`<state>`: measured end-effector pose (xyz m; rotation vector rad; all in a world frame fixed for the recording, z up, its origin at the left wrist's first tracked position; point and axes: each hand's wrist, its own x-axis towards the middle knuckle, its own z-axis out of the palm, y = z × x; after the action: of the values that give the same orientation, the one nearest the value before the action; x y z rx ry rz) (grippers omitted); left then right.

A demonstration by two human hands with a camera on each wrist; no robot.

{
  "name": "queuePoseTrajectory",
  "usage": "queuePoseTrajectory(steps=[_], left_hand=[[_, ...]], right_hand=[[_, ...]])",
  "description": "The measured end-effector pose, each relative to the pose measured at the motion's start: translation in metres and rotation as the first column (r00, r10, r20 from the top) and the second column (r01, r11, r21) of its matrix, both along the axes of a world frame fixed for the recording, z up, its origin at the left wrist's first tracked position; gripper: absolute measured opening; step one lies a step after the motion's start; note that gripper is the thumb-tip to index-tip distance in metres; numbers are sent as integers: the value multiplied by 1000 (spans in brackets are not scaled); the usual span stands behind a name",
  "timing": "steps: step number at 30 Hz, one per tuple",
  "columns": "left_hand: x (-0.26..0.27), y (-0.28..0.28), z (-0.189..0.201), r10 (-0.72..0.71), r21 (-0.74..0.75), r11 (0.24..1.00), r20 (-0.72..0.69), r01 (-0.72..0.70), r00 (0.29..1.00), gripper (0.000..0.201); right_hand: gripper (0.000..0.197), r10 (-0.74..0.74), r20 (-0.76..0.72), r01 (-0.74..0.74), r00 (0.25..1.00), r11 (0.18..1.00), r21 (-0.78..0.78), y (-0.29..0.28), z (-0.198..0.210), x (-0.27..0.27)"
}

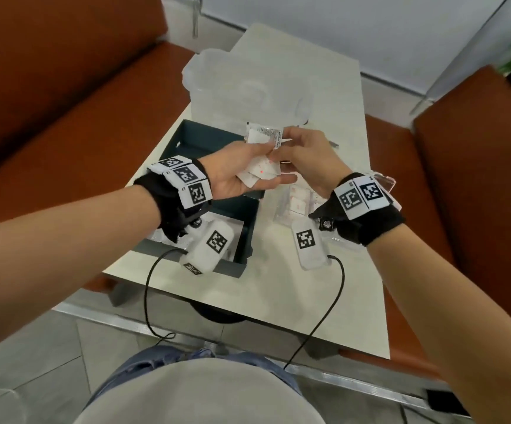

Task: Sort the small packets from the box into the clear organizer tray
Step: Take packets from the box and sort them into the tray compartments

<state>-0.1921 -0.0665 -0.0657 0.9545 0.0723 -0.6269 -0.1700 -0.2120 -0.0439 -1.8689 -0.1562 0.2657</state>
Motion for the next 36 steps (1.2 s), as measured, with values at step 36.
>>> queuePoseTrajectory(steps=[36], left_hand=[[40, -134, -37, 89, 432, 891, 128, -136, 988, 23]], right_hand=[[13, -295, -27, 290, 955, 949, -121, -189, -35, 33]])
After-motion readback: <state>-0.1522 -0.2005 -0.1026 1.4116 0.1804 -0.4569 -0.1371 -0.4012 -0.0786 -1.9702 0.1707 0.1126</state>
